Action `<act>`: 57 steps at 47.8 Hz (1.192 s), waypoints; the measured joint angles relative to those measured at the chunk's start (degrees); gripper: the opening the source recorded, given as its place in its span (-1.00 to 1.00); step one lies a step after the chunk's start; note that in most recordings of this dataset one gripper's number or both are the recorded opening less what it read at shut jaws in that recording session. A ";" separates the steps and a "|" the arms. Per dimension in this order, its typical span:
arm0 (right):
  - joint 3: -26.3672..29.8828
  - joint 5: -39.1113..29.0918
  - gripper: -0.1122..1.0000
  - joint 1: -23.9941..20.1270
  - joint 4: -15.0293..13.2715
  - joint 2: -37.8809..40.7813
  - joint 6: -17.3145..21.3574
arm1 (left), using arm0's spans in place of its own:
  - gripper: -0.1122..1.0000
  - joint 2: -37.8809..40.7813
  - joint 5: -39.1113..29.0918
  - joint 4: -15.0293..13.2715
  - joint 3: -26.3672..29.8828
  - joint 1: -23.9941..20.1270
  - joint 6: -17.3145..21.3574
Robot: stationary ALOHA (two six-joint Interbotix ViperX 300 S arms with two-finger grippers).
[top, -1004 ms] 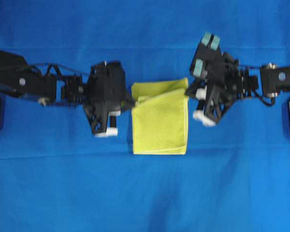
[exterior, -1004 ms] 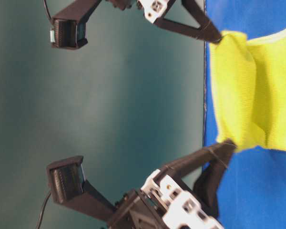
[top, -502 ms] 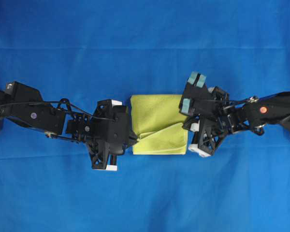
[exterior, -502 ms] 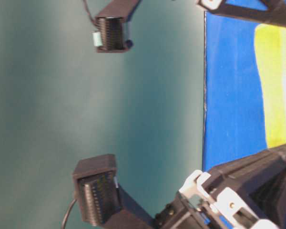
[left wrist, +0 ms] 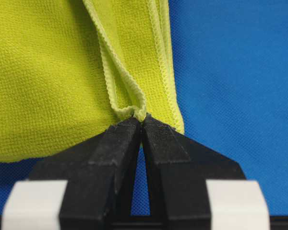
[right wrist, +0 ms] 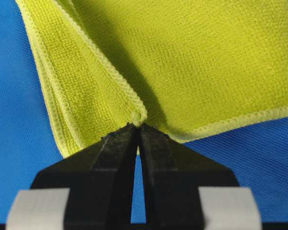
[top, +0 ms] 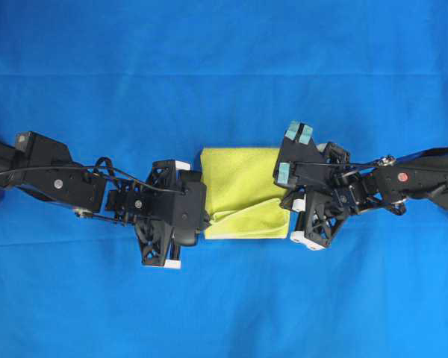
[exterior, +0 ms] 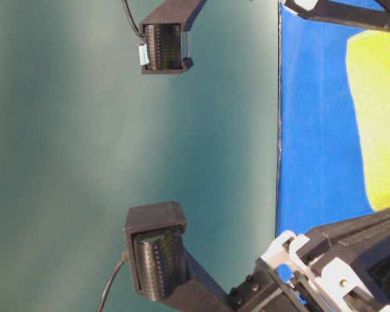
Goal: Fold the yellow towel.
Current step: 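Fold the far end over toward the near end with both grippers, then release the towel and pull both grippers outward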
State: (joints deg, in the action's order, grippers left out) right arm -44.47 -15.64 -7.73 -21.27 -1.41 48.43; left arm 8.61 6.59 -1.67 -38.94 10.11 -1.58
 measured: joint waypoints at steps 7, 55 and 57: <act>0.00 0.70 -0.60 -0.18 0.00 -0.09 0.00 | -0.53 0.00 0.44 0.00 0.09 0.00 -0.18; -2.55 -10.63 0.22 -4.75 -12.66 -29.18 0.00 | 0.32 -36.12 -3.08 0.09 -14.33 1.58 2.55; -3.60 -10.63 0.22 -4.39 -13.36 -31.38 0.00 | 0.32 -39.11 -2.81 0.00 -16.00 1.32 2.99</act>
State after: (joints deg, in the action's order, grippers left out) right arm -48.08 -26.28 -12.13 -34.63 -32.78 48.43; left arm -30.50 3.78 -1.67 -54.93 11.43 1.41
